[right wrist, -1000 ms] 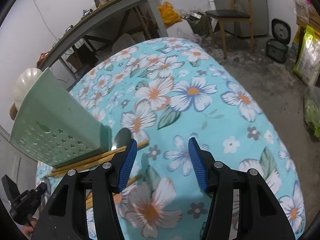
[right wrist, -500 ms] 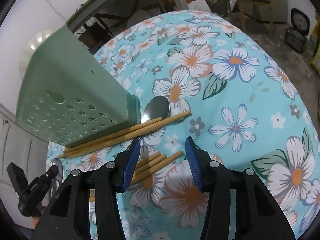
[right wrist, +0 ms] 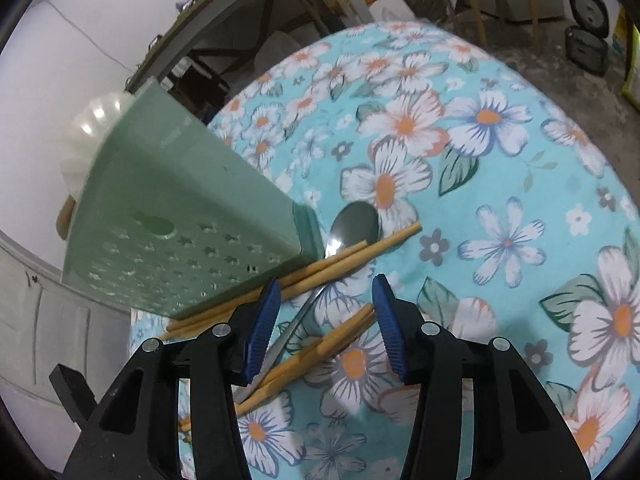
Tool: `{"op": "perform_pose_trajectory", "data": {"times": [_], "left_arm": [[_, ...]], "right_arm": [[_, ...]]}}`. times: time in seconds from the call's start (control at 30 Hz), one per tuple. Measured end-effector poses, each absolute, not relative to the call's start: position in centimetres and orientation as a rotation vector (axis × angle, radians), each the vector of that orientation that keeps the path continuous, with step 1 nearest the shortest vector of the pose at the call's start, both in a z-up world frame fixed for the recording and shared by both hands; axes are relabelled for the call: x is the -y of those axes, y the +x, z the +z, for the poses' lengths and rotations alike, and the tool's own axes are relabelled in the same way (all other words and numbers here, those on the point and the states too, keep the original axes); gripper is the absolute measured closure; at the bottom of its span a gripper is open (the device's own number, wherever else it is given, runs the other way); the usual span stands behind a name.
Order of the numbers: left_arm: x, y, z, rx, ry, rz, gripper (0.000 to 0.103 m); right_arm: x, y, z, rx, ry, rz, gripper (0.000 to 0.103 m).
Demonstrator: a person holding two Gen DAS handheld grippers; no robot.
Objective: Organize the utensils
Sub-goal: 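Move the open right tool toward a second steel spoon by the chopsticks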
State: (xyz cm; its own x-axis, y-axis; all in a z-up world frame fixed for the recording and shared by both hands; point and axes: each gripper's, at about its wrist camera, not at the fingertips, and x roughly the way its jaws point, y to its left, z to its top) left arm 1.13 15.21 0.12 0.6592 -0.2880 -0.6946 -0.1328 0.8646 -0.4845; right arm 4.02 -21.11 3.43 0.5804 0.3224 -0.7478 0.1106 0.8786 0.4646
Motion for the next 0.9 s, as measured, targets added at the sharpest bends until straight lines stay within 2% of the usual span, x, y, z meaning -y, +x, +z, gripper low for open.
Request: {"op": "perform_pose_trajectory", "data": {"times": [0.17, 0.5, 0.67, 0.9], "left_arm": [[-15.1, 1.1, 0.2, -0.859, -0.528, -0.093, 0.094], [-15.8, 1.0, -0.1, -0.859, -0.581, -0.102, 0.094], [-15.5, 1.0, 0.0, -0.858, -0.559, -0.101, 0.094], [-15.4, 0.9, 0.0, -0.858, -0.554, -0.1, 0.094]], "right_arm": [[21.0, 3.4, 4.8, -0.896, 0.403, 0.08, 0.056], [16.2, 4.4, 2.3, -1.065, 0.439, 0.347, 0.057], [15.6, 4.3, 1.9, -1.101, 0.422, 0.331, 0.063], [18.0, 5.2, 1.0, -1.072, 0.591, 0.295, 0.068]]}}
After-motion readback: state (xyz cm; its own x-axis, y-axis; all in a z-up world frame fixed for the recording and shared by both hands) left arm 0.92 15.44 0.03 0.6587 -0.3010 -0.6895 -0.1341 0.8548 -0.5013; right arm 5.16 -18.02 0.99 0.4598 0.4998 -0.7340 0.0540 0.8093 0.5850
